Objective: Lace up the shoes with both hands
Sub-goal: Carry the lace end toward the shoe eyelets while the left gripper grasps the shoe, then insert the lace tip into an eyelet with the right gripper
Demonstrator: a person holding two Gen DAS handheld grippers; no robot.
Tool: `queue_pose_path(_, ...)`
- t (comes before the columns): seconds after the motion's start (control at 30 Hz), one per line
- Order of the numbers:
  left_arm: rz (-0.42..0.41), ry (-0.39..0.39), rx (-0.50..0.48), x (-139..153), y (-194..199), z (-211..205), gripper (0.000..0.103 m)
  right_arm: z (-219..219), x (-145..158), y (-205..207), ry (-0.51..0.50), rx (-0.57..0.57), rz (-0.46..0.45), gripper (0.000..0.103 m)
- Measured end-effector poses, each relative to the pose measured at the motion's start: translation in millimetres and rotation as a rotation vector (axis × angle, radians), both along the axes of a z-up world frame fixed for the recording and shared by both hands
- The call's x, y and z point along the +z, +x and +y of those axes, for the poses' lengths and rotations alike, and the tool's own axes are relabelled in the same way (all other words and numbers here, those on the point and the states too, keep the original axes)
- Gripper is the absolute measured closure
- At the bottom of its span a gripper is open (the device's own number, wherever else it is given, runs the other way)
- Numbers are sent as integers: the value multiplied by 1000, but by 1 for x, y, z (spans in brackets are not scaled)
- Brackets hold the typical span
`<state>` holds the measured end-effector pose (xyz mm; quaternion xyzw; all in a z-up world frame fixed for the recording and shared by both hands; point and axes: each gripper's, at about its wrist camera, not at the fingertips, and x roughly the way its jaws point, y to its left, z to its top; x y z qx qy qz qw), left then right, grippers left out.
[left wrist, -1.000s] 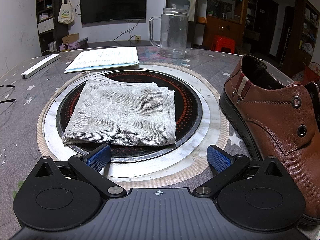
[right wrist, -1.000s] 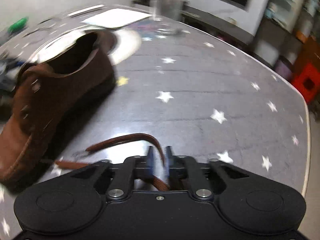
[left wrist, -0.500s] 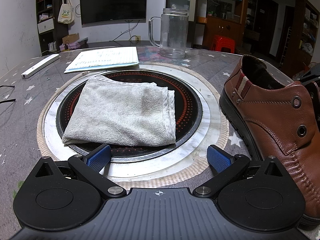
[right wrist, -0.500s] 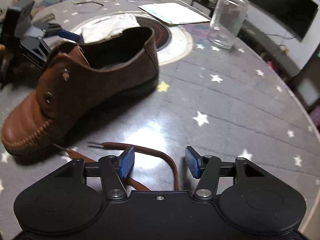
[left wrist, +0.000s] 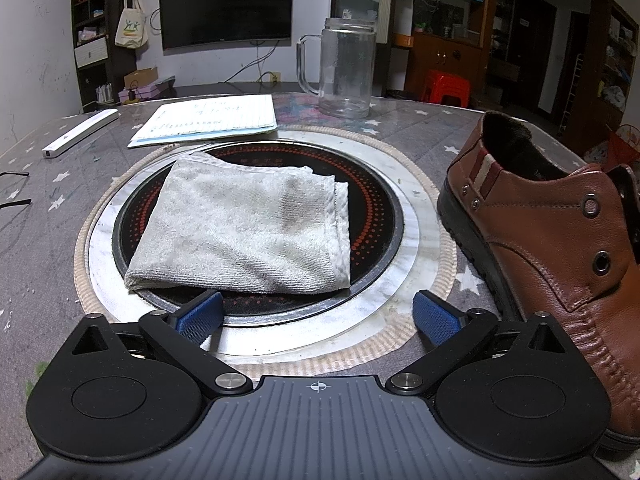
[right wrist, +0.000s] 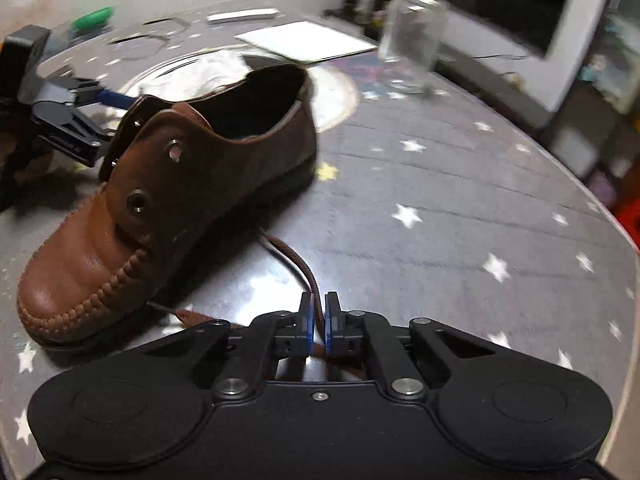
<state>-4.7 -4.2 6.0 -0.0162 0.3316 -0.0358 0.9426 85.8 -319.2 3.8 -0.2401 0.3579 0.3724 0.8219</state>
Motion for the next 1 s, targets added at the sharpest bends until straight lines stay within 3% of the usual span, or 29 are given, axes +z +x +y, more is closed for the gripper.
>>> queue_pose_path(0.13, -44, 6, -76, 14, -14, -10, 19, -9, 4, -18, 27, -65, -68, 98)
queue_pose_path(0.37, -189, 58, -354, 52, -45, -48, 37, -21, 18, -57, 96, -123, -165, 97)
queue_pose_path(0.53, -222, 125, -513, 67, -48, -78, 61, -17, 15, -60, 76, -97, -170, 97)
queue_pose_path(0.63, -225, 161, -562, 72, -46, -86, 61, -12, 14, -54, 64, -75, -152, 97)
queue_pose_path(0.73, -224, 185, -605, 75, -46, -91, 61, -8, 10, -47, 88, -46, -96, 79)
queue_pose_path(1.0, -196, 257, -729, 69, -35, -98, 62, 4, -10, -41, 75, 8, -50, 78)
